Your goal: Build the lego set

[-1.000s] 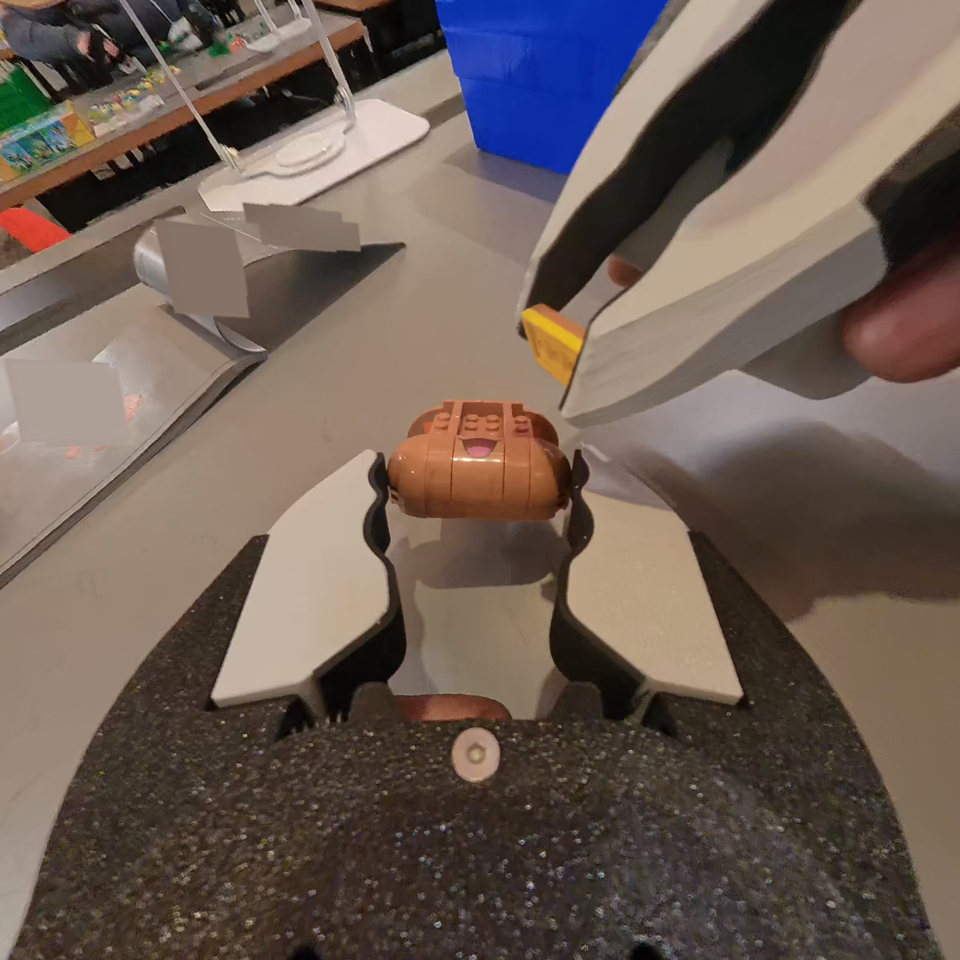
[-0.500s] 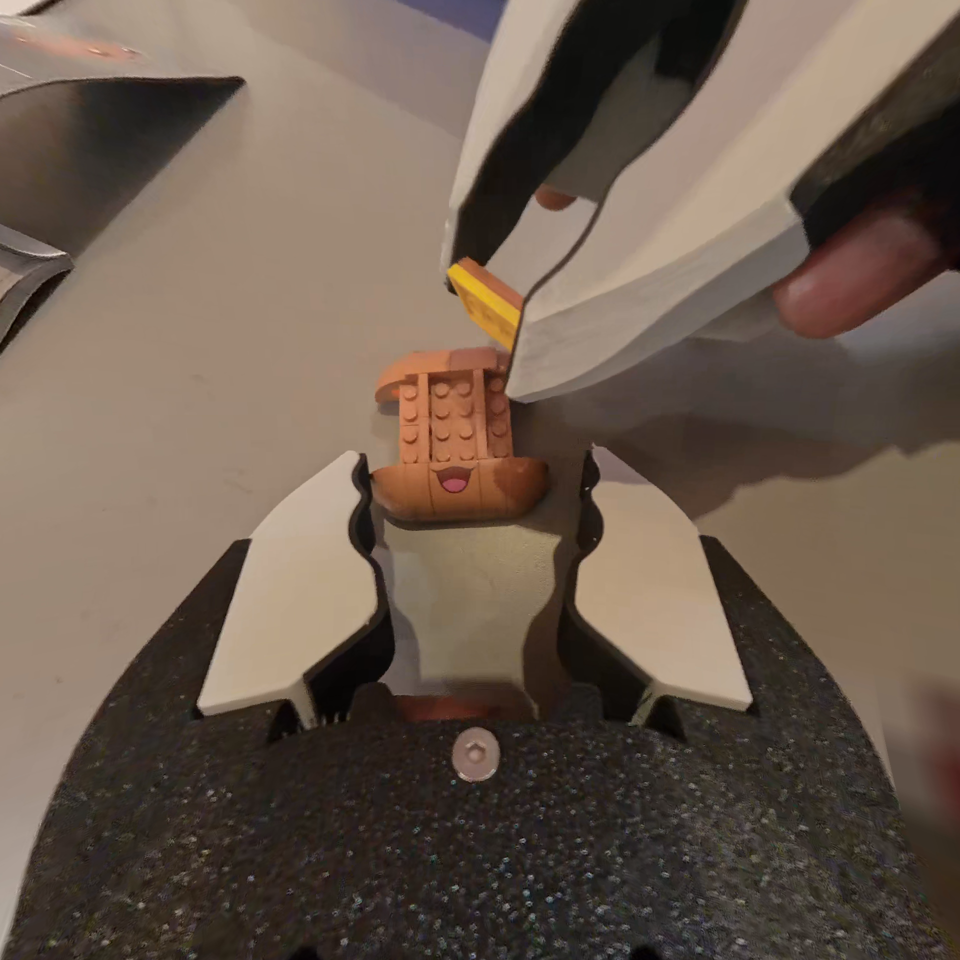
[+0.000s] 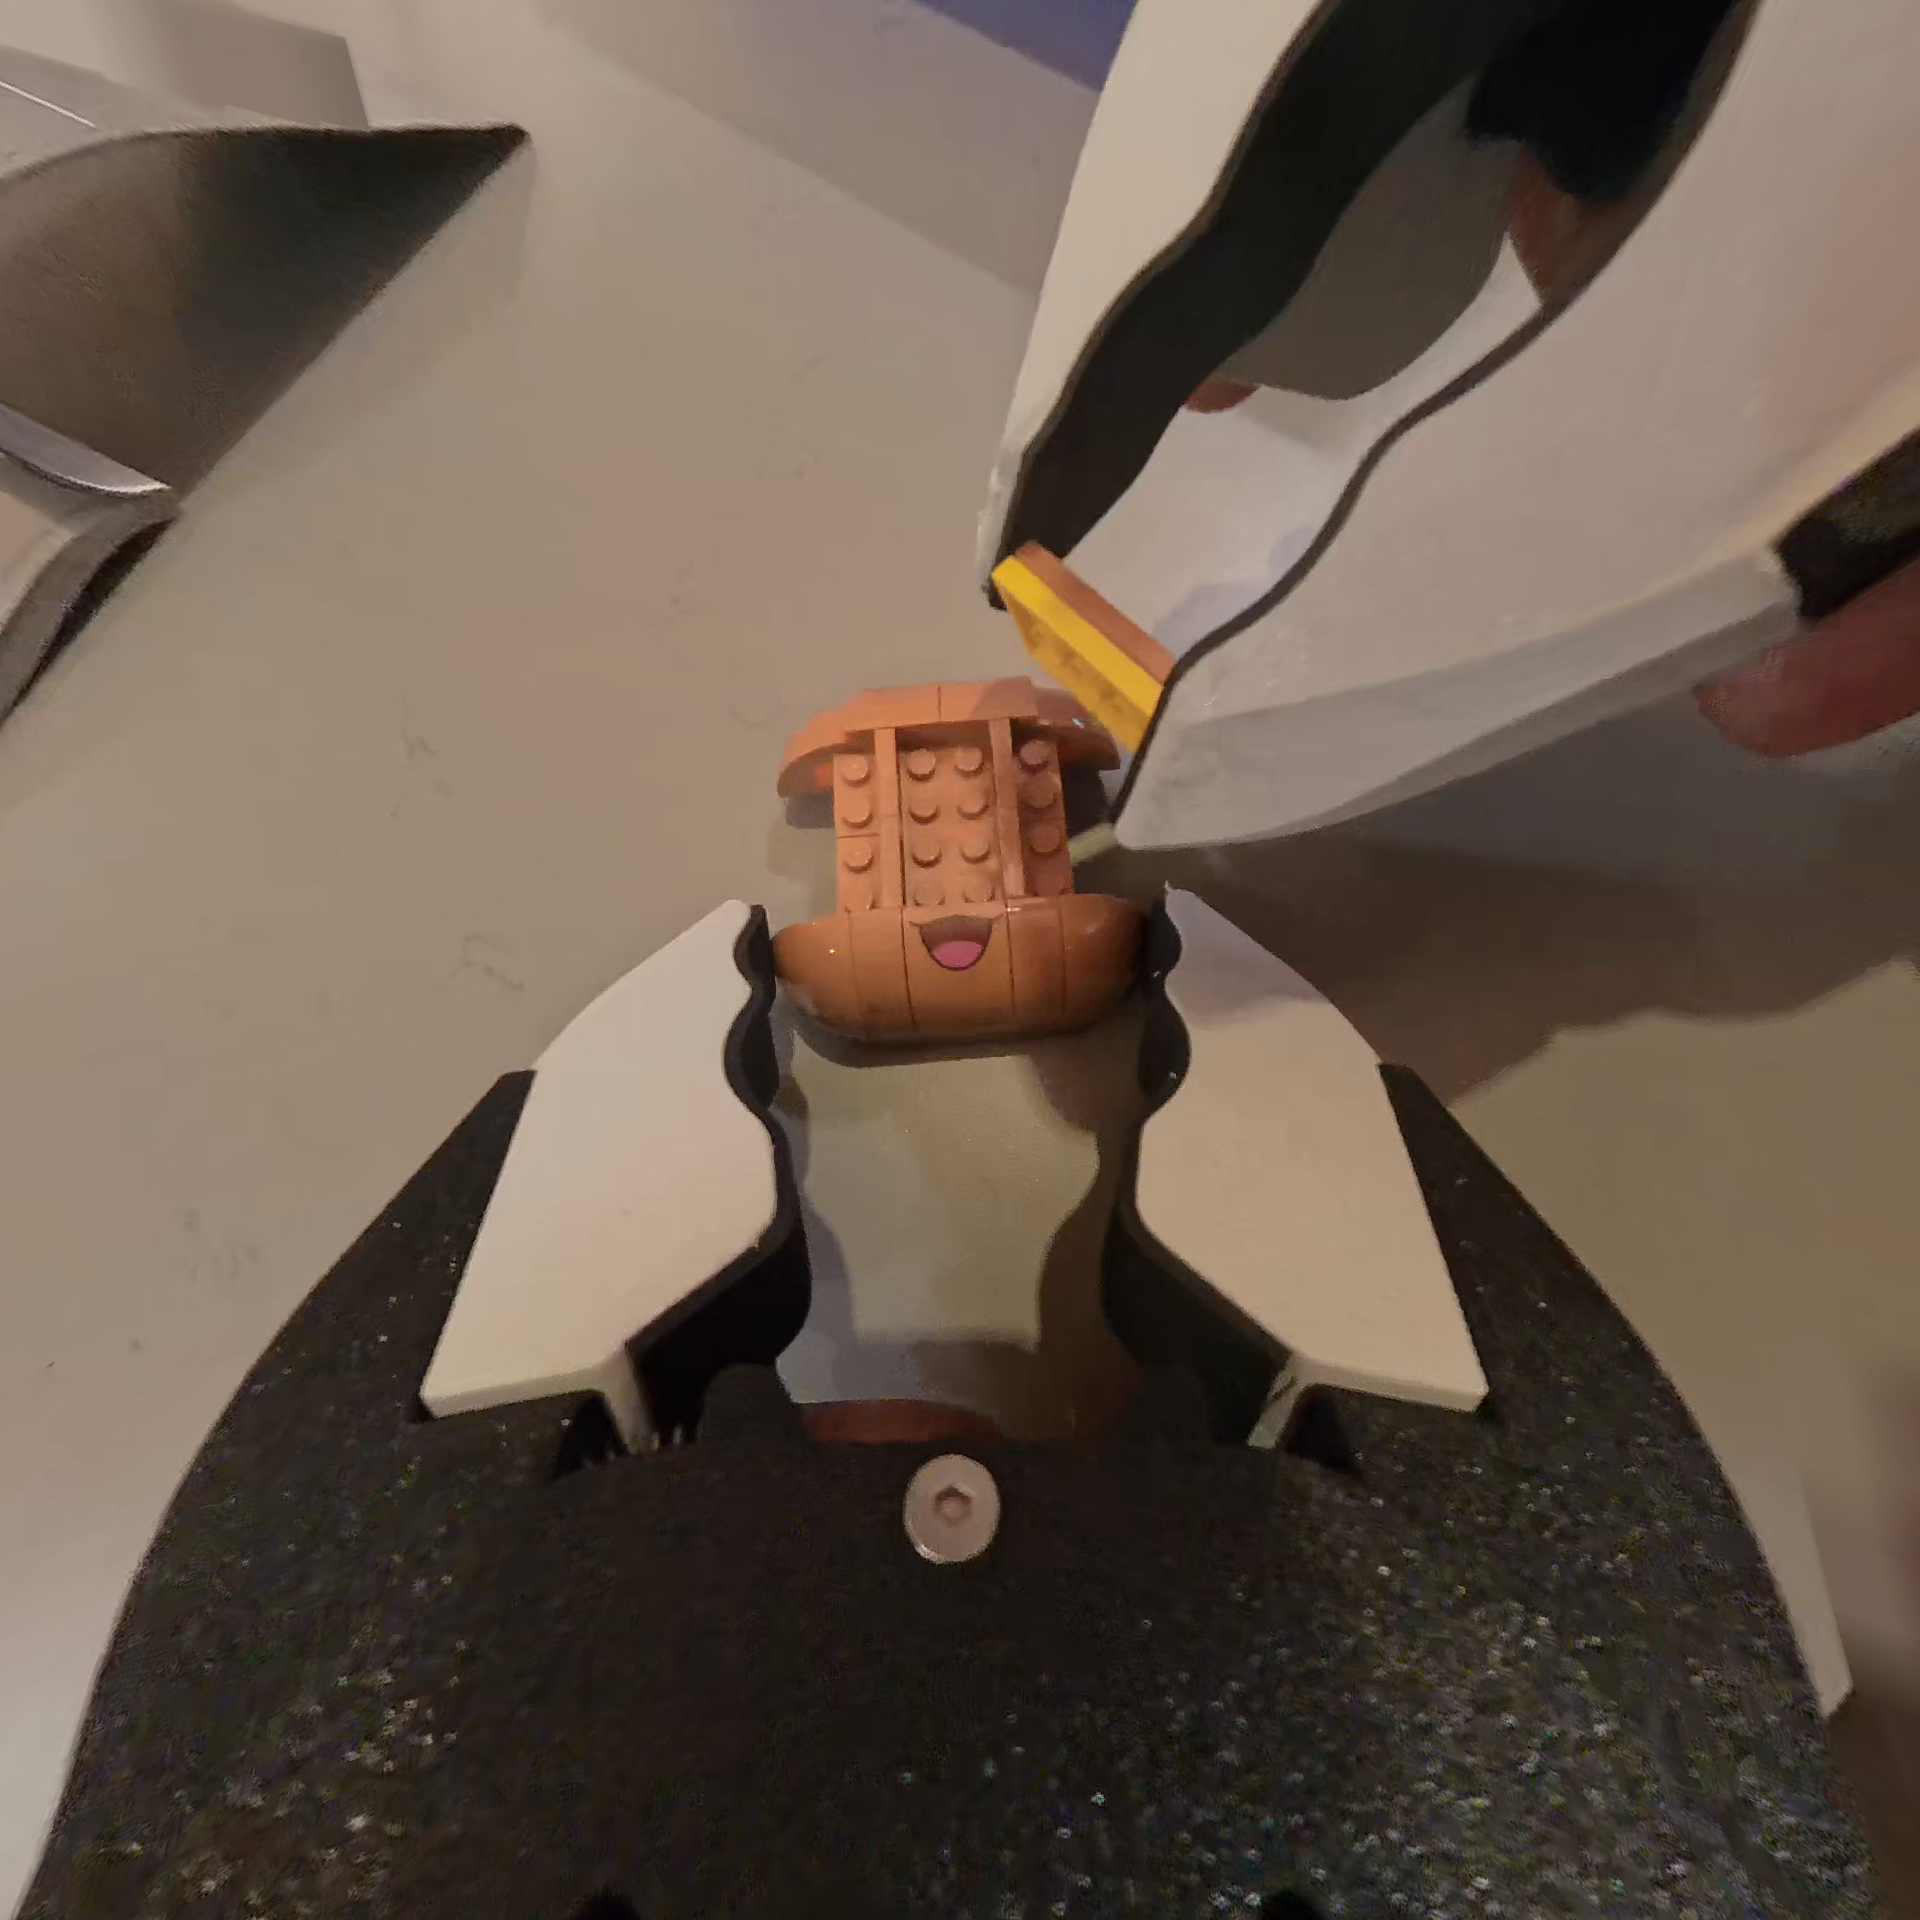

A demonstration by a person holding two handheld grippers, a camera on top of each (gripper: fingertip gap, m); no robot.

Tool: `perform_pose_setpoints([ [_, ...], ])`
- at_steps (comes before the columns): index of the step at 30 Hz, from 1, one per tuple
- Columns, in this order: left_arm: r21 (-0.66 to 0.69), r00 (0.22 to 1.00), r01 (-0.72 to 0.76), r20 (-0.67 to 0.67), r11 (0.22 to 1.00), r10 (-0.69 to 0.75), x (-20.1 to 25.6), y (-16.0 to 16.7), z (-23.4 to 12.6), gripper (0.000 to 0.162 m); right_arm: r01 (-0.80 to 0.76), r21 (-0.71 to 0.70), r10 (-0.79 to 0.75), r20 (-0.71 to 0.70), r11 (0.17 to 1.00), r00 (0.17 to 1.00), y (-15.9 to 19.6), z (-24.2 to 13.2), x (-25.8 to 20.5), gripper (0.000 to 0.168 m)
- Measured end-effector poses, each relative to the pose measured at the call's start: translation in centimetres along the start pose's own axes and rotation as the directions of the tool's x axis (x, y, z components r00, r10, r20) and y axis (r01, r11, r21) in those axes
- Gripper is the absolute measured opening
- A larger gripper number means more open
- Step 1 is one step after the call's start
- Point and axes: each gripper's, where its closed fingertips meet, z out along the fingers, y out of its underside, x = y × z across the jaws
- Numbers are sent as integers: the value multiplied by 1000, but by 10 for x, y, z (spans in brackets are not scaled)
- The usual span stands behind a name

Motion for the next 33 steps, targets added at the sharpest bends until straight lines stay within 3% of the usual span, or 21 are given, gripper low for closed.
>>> perform_pose_setpoints([
  [15, 113, 977, -133, 184, 985, 111, 8, -14, -13, 69, 5, -87, -4, 13, 996, 1000, 3, 7, -2, 34],
  [23, 140, 994, -65, 97, 988, 52, 11, -15, -15, 68, 4, -63, -5, -17, 998, 1000, 0, 11, -3, 35],
  [33, 150, 1000, -18, 26, 988, 14, 13, -16, -16, 69, 77, 94, -75, -22, 993, 997, -13, -3, -4, 56],
])
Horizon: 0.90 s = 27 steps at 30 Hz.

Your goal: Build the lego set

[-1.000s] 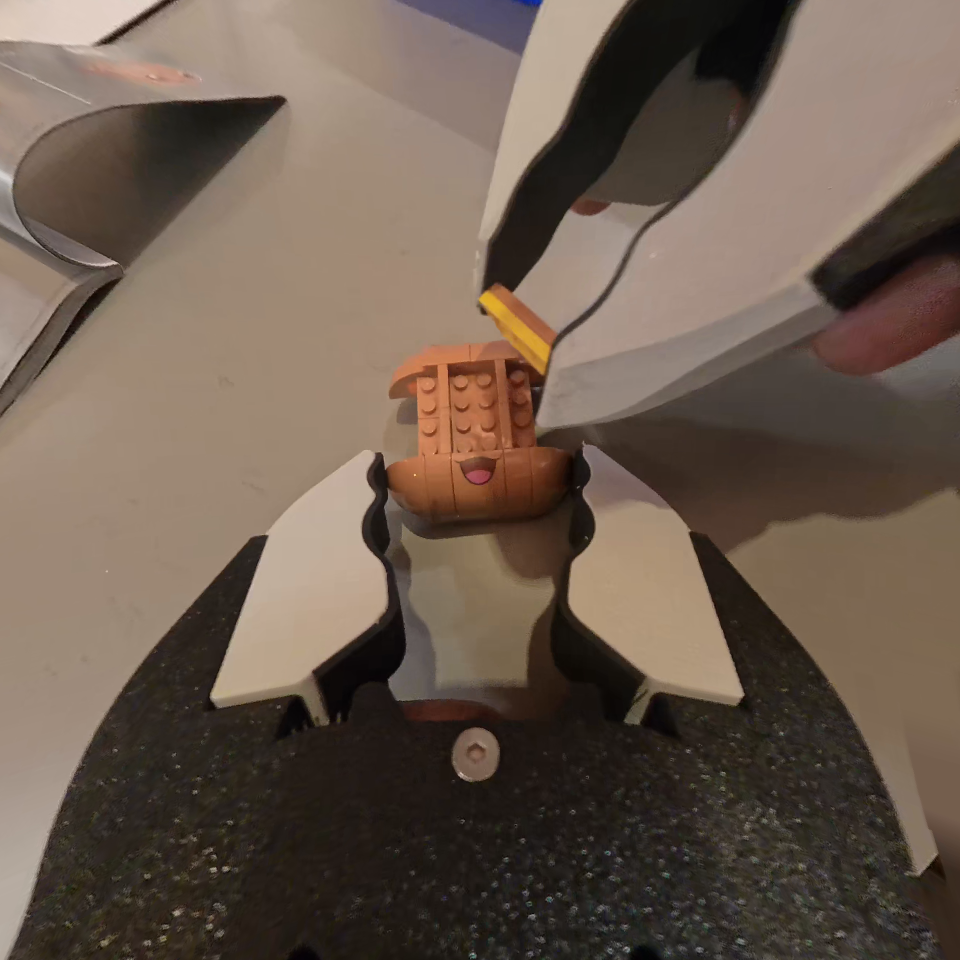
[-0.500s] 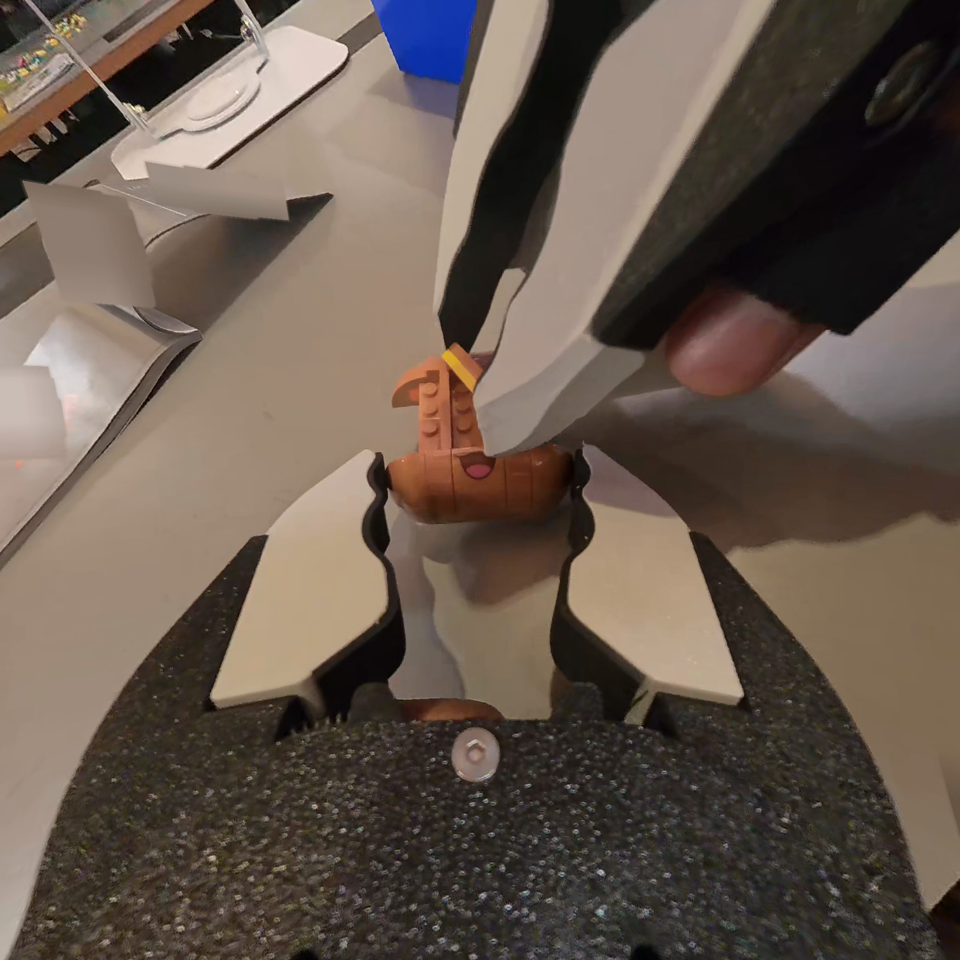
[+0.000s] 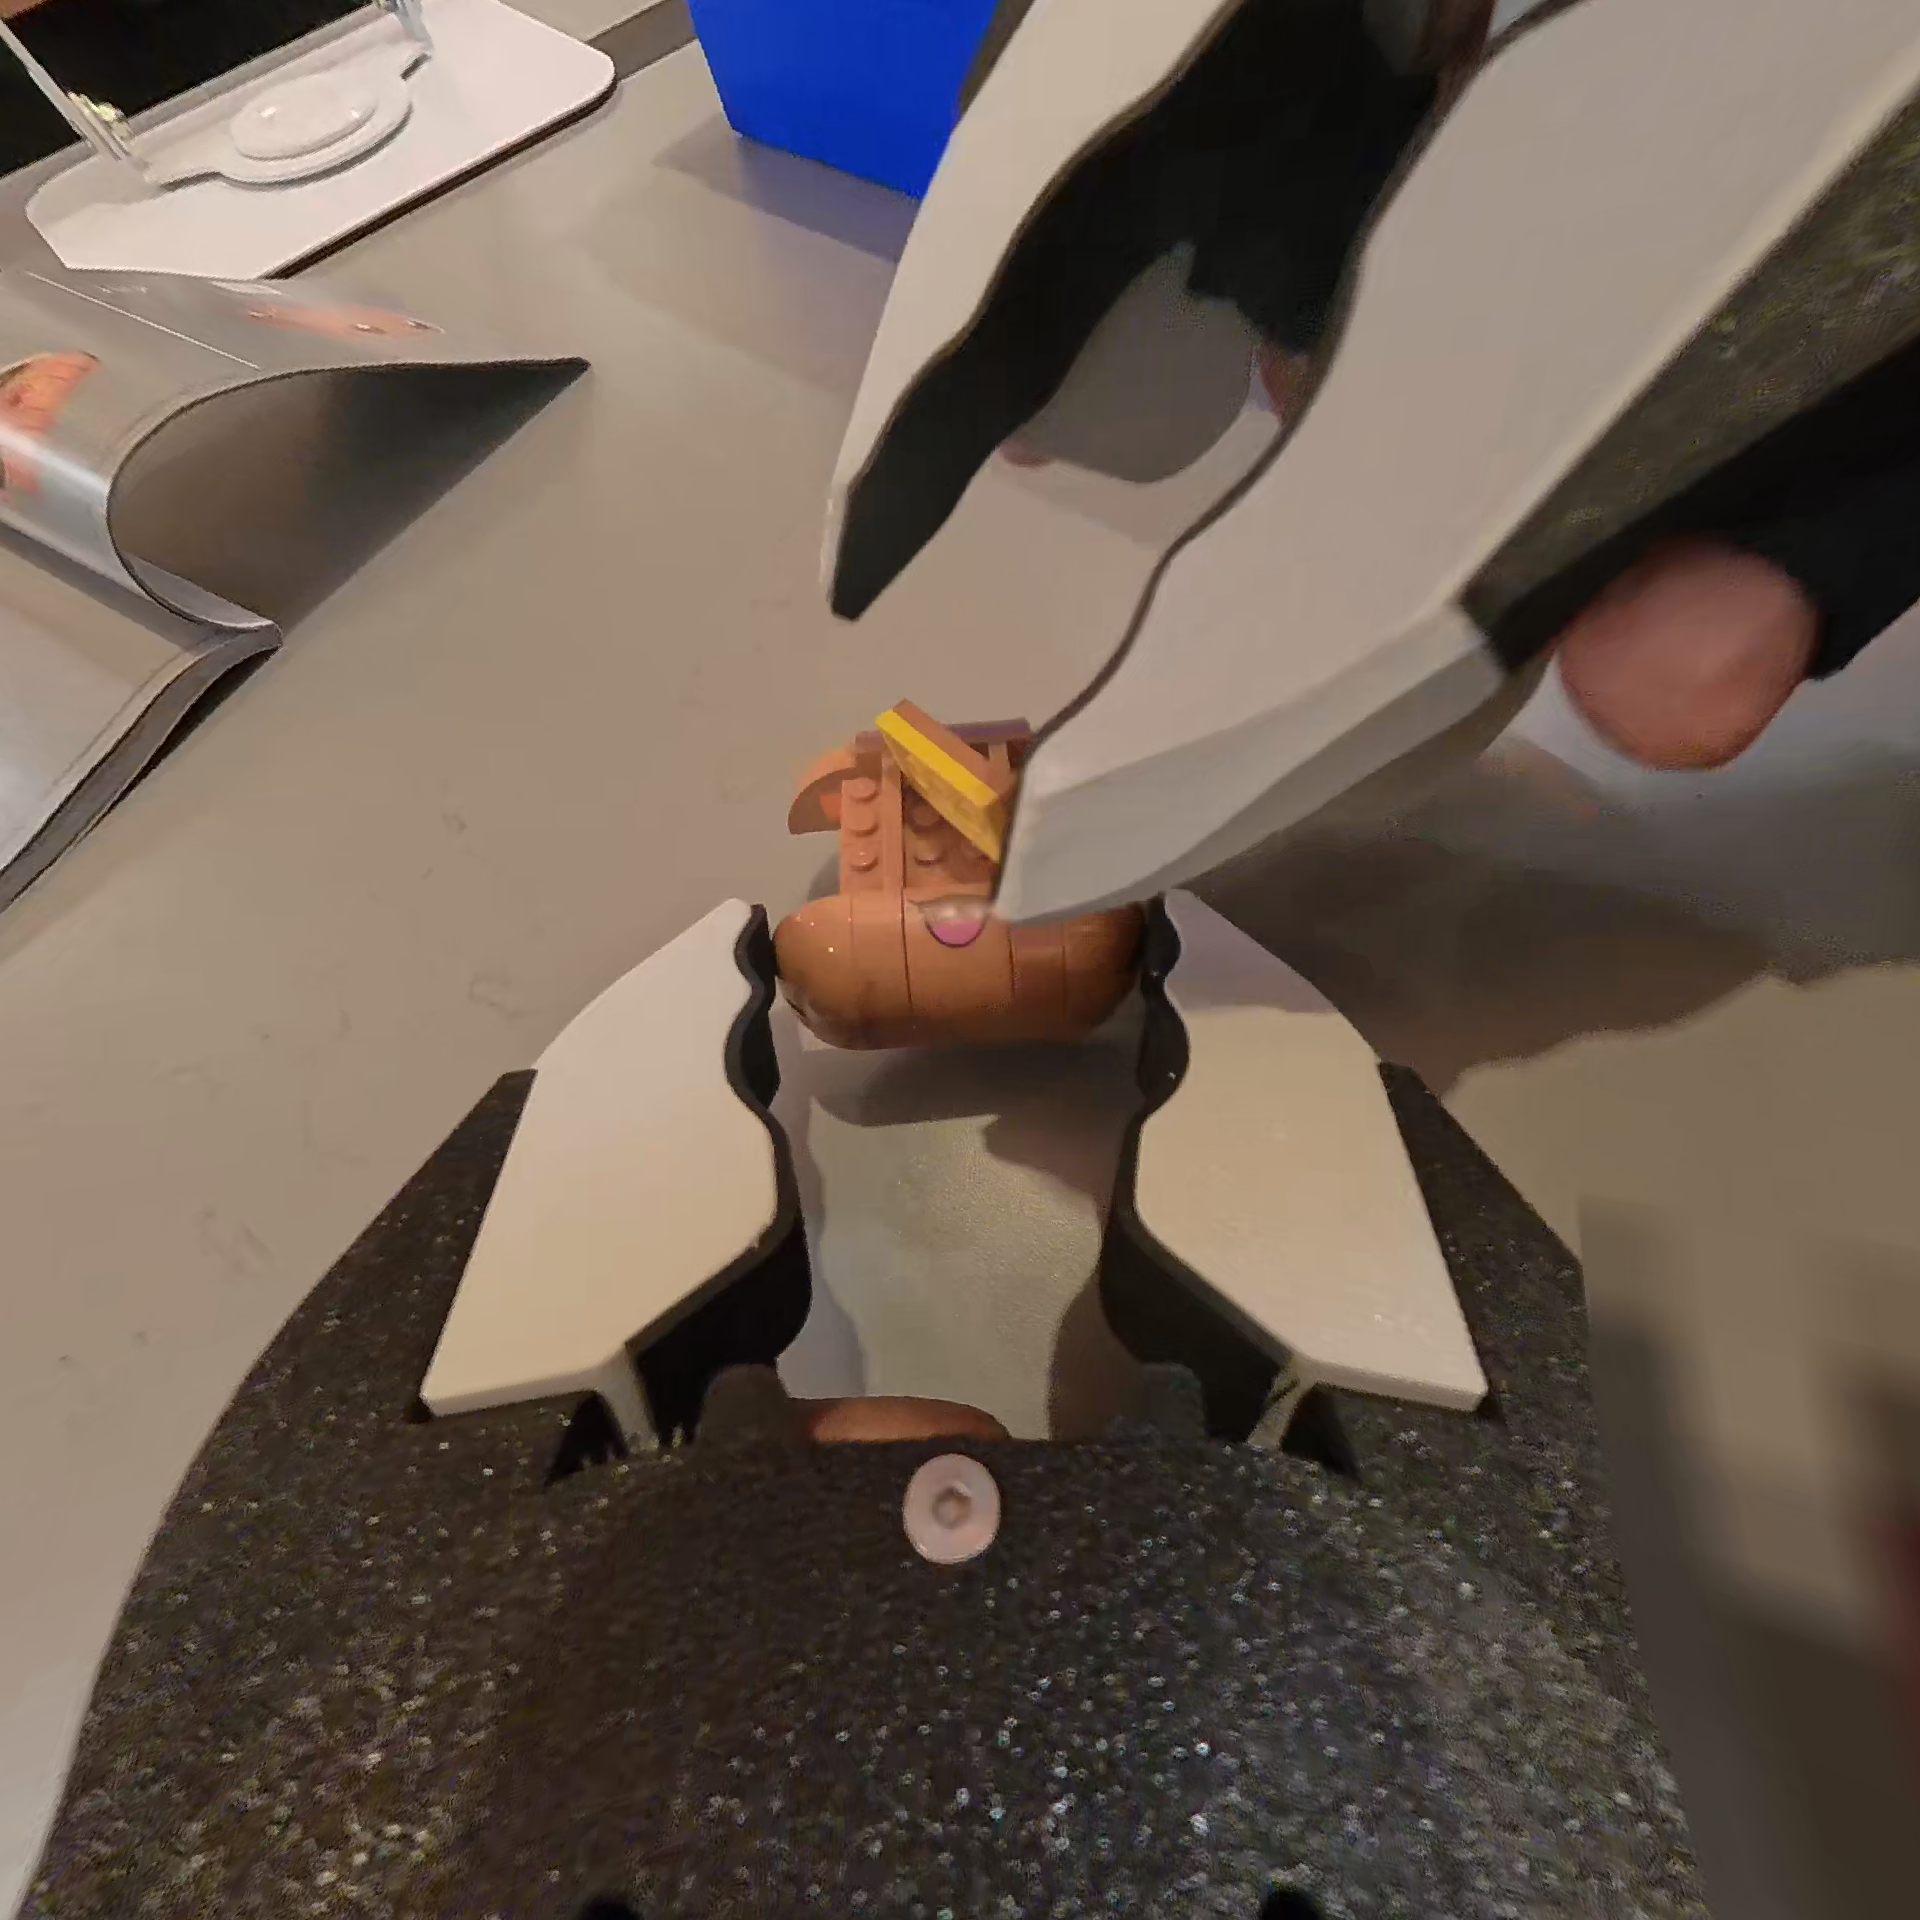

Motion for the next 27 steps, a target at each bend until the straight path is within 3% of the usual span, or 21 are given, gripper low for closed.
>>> perform_pose_setpoints([
  [4, 27, 999, 9, -54, 1000, -7, 2, -3, -2, 68, 245, 95, -243, -30, 965, 970, 3, -16, 2, 54],
  [8, 17, 995, -2, -103, 1000, 4, 5, -1, -2, 68, 516, 85, -513, -56, 852, 856, 16, -23, 0, 48],
  [11, 5, 991, -16, -131, 1000, 17, 9, 0, -2, 68, 632, 98, -630, -52, 769, 775, 14, -25, -4, 43],
  [16, 3, 983, -77, -167, 997, 77, 14, 2, -2, 68, 675, 98, -682, 66, 731, 728, 21, -19, -7, 38],
  [21, -21, 970, -162, -188, 987, 155, 14, 10, -1, 68, 569, 199, -600, 172, 798, 782, 13, -18, -13, 9],
  [24, -22, 960, -194, -212, 981, 186, 16, 12, -2, 68, 550, 183, -579, 211, 815, 787, 16, -12, -13, 11],
  [27, -16, 946, -209, -255, 978, 198, 18, 13, -3, 68, 547, 161, -570, 230, 821, 789, 23, -10, -12, 26],
])
